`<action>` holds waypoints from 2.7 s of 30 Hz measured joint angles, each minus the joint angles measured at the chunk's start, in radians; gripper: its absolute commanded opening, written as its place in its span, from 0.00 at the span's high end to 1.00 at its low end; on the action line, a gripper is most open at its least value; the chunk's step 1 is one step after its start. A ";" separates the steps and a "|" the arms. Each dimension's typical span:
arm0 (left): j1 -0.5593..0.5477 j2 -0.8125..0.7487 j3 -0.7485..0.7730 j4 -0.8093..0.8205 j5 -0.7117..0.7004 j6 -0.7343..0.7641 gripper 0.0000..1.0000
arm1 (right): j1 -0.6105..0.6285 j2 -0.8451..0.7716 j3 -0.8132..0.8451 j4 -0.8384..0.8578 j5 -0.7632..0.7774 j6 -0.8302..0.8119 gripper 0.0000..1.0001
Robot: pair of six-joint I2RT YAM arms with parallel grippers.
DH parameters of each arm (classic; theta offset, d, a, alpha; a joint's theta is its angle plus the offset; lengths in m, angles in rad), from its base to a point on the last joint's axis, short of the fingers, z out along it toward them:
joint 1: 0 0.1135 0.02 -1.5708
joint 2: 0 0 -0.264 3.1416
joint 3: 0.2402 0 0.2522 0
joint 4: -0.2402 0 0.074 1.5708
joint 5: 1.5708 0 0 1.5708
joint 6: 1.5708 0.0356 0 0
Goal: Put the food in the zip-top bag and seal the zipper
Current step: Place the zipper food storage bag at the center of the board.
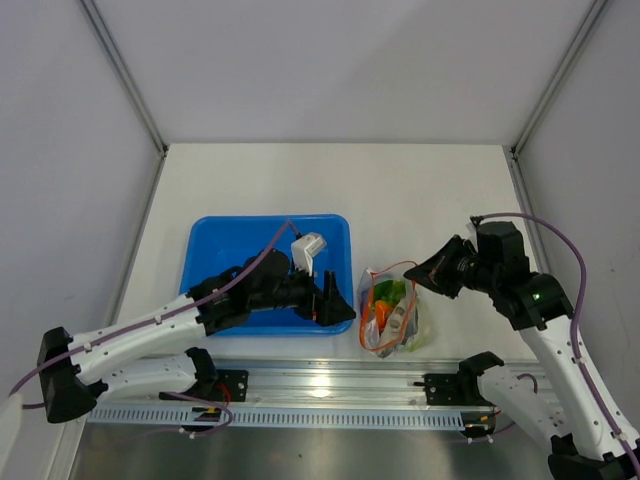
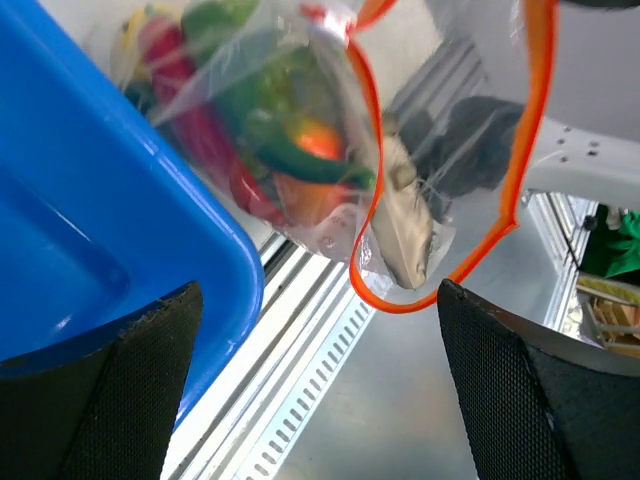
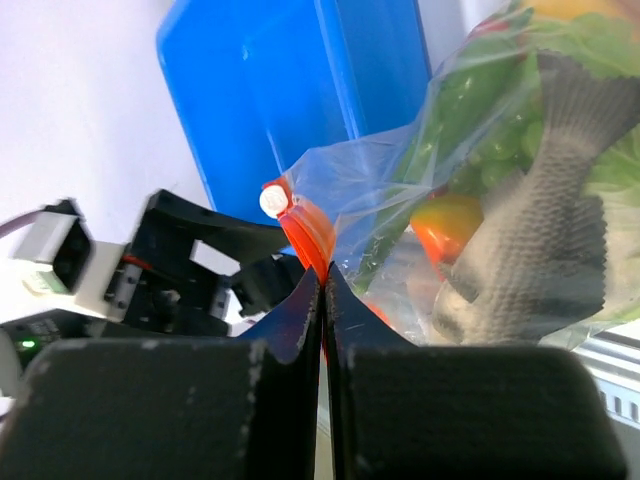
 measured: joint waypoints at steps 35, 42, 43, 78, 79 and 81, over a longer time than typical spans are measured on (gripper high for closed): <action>-0.152 0.407 0.280 0.107 -0.161 -0.183 0.01 | 0.154 0.166 -0.005 0.106 0.249 0.109 1.00; -0.216 0.514 0.439 -0.039 -0.324 -0.175 0.01 | 0.166 0.169 0.015 0.105 0.250 0.111 1.00; -0.223 0.520 0.442 -0.046 -0.346 -0.175 0.00 | 0.166 0.169 0.015 0.105 0.250 0.113 1.00; -0.148 0.520 0.447 -0.088 -0.084 0.365 1.00 | -0.046 0.103 0.192 -0.033 0.261 -0.274 0.39; -0.140 0.504 0.448 -0.101 -0.059 0.404 0.99 | -0.056 0.098 0.206 -0.040 0.266 -0.310 0.38; -0.124 0.464 0.455 -0.136 -0.007 0.482 1.00 | -0.074 0.084 0.217 -0.046 0.261 -0.374 0.38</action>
